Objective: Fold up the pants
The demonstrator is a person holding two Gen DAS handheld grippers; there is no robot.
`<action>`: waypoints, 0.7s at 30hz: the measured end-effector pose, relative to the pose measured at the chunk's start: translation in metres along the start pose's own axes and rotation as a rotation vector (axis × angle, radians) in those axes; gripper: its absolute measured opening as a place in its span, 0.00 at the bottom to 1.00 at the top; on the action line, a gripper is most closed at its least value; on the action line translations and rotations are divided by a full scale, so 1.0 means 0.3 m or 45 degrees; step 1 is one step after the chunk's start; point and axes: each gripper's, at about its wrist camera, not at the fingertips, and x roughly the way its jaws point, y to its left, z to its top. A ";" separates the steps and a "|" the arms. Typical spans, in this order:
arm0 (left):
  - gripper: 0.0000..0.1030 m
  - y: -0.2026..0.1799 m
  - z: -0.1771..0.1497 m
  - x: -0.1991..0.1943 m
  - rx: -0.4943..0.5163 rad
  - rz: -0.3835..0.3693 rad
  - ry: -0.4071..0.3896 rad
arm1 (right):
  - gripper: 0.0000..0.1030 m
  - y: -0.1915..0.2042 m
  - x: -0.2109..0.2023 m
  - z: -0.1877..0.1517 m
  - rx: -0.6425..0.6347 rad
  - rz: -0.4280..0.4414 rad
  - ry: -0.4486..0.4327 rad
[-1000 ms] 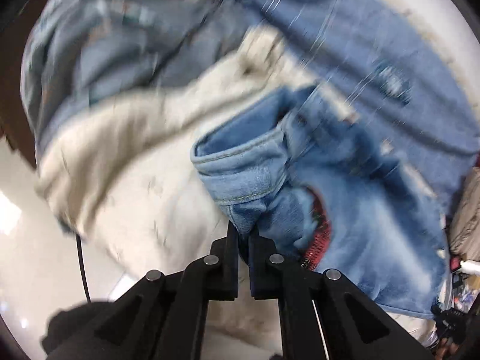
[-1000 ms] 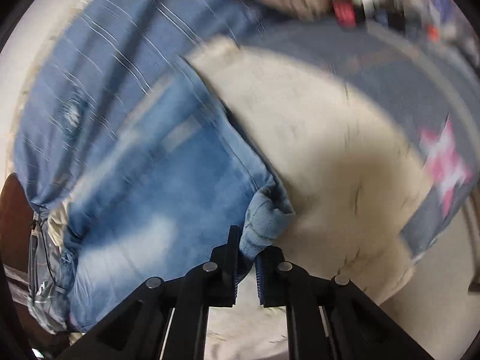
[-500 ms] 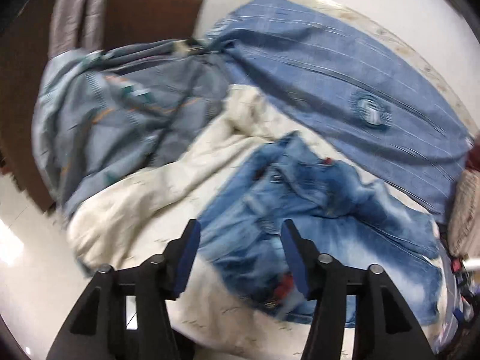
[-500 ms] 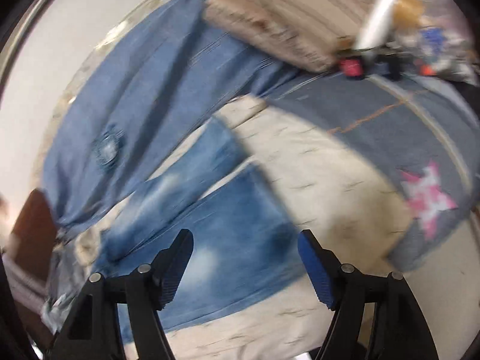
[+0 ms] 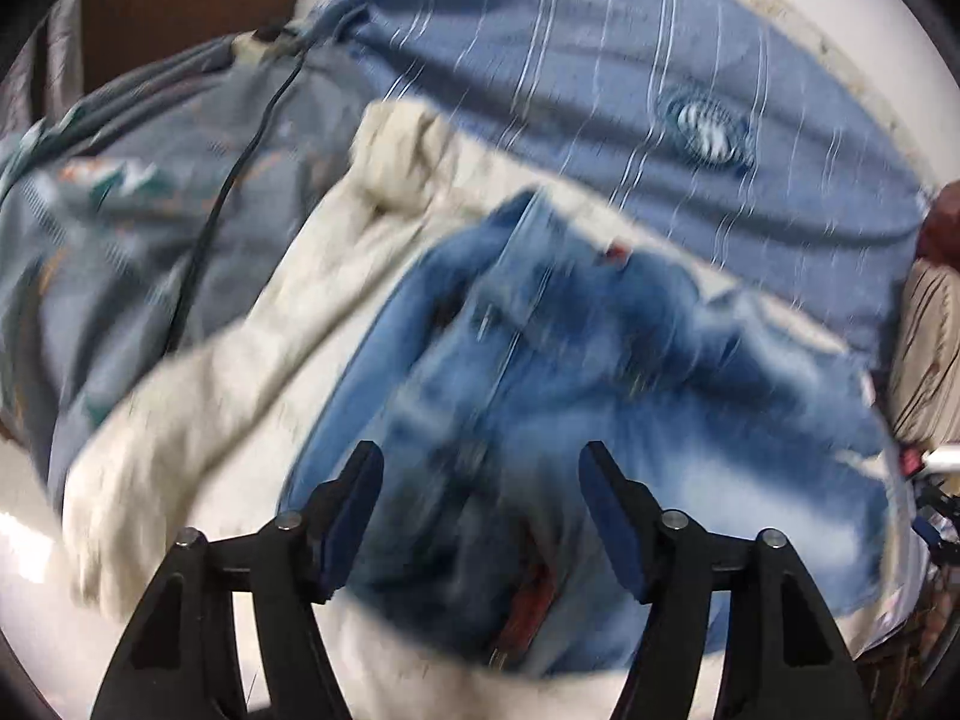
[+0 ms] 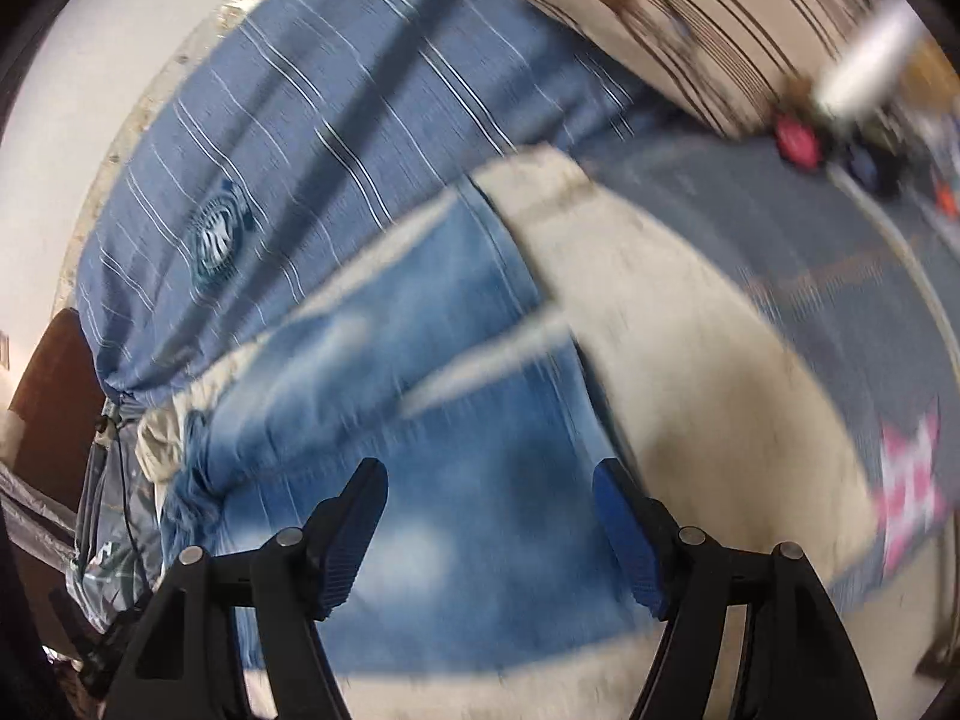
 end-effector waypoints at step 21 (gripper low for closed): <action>0.69 0.035 0.373 0.376 -0.108 -0.148 0.090 | 0.61 0.035 0.336 0.235 -0.281 -0.306 0.190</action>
